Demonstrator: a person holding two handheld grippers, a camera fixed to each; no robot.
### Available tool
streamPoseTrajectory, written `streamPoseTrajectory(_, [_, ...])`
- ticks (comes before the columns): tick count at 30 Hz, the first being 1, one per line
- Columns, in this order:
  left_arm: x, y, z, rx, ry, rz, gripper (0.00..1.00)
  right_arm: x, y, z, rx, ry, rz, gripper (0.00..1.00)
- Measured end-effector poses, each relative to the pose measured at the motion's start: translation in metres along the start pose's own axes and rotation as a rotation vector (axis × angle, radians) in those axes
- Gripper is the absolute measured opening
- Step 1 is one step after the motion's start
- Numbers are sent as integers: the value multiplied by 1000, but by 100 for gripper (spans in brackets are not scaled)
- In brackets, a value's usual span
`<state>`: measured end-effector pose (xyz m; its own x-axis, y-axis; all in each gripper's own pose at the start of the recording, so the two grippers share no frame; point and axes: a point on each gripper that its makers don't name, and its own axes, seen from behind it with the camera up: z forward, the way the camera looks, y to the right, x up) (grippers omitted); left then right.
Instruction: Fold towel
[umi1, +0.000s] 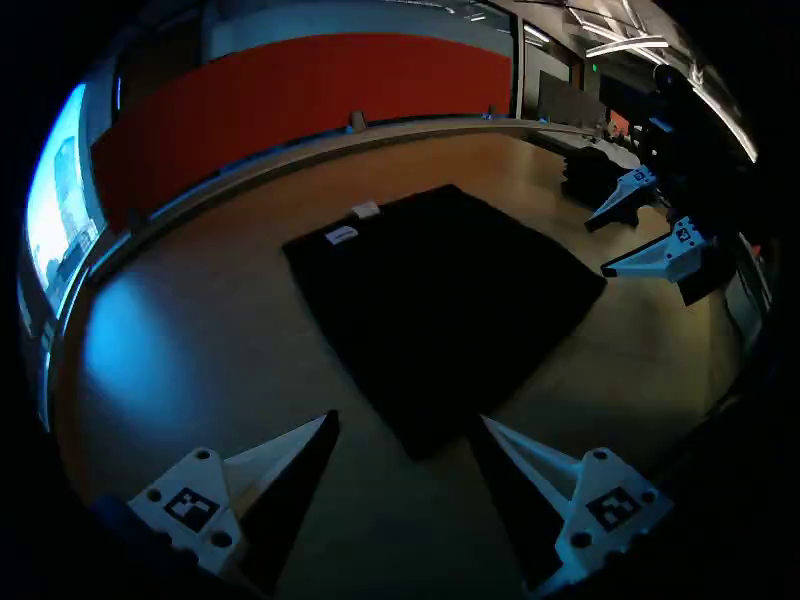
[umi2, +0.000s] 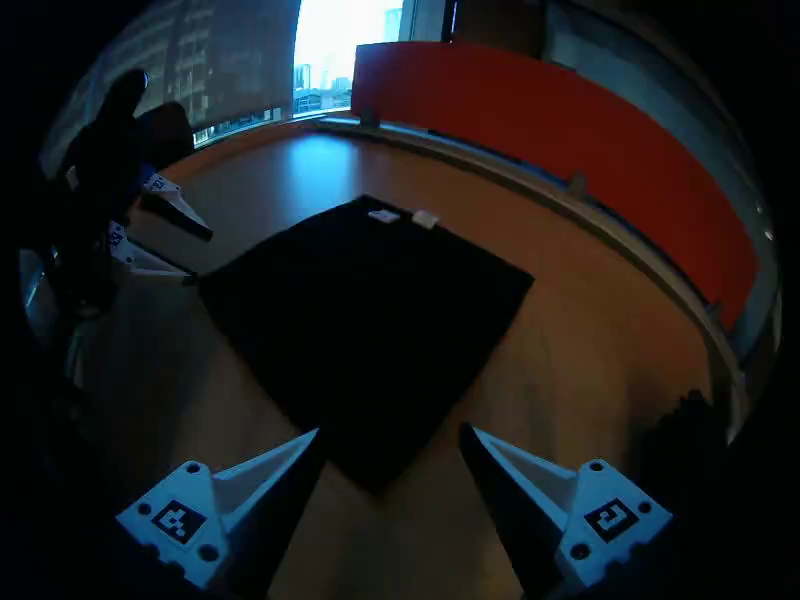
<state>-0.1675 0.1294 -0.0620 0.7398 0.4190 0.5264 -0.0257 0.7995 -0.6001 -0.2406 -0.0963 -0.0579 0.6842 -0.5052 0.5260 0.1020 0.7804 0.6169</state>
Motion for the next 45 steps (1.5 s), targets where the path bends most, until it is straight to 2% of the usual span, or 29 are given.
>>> streamPoseTrajectory(13, [-23, 8, 12, -32, -96, 10, 93, -29, -9, 8, 66, -76, 1, 88])
streamPoseTrajectory(21, [-25, 12, 19, -46, -112, 27, 92, -35, -12, 9, 81, -95, 4, 82])
streamPoseTrajectory(27, [-24, 14, 20, -57, -114, 29, 91, -37, -14, 9, 99, -97, 16, 73])
streamPoseTrajectory(37, [-24, 18, 22, -80, -116, 52, 77, -38, -11, 8, 104, -98, 25, 64])
streamPoseTrajectory(45, [-23, 20, 22, -80, -122, 51, 69, -38, -9, 9, 110, -101, 26, 43])
